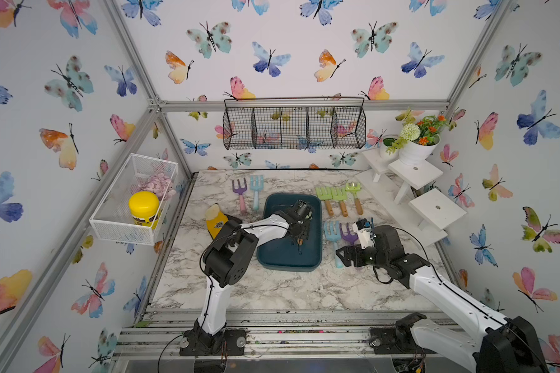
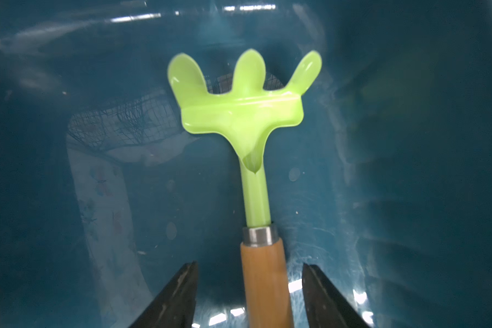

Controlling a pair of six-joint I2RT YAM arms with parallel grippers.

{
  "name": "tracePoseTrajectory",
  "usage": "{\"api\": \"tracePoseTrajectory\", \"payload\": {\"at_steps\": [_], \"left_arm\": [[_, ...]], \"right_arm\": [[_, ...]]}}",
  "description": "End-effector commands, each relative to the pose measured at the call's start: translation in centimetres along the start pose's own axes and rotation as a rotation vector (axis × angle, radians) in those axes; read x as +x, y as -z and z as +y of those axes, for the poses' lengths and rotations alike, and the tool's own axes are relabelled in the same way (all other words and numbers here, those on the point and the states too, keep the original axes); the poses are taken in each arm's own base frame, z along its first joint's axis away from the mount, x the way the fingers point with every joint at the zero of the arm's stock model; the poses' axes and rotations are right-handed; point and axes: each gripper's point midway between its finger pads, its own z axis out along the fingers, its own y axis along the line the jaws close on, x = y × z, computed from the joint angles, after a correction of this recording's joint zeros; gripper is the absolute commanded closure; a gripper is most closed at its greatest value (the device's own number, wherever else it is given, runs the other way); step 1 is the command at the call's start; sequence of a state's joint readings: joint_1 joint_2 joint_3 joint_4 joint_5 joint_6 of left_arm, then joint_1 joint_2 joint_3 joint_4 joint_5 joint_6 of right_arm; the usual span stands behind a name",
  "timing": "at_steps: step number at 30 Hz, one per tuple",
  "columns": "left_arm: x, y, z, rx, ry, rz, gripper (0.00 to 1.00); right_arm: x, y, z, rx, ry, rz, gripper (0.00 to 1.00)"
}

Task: Take the hand rake out of the storage box
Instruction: Pick up the rake from the storage box.

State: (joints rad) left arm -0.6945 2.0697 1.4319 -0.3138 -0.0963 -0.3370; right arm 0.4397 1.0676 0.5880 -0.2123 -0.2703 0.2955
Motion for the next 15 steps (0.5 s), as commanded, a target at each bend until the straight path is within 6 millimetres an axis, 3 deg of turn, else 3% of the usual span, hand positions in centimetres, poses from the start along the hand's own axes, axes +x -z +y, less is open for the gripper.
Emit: {"api": "tracePoseTrajectory", "payload": {"at_steps": [1, 10, 15], "left_arm": [[0.74, -0.87, 0.63, -0.052, -0.026, 0.025, 0.39], [1.27, -1.60, 0.66, -0.065, -0.025, 0.037, 0.56], [0.93, -0.67, 0.46, -0.084, -0.033, 0.004, 0.67]], "right_arm": [[0.46, -0.57, 0.15, -0.016, 0.004, 0.011, 0.06], [0.74, -1.32, 0.15, -0.028, 0.000, 0.027, 0.06], [0.64, -1.18, 0.18, -0.028, 0.003, 0.020, 0.06]]}}
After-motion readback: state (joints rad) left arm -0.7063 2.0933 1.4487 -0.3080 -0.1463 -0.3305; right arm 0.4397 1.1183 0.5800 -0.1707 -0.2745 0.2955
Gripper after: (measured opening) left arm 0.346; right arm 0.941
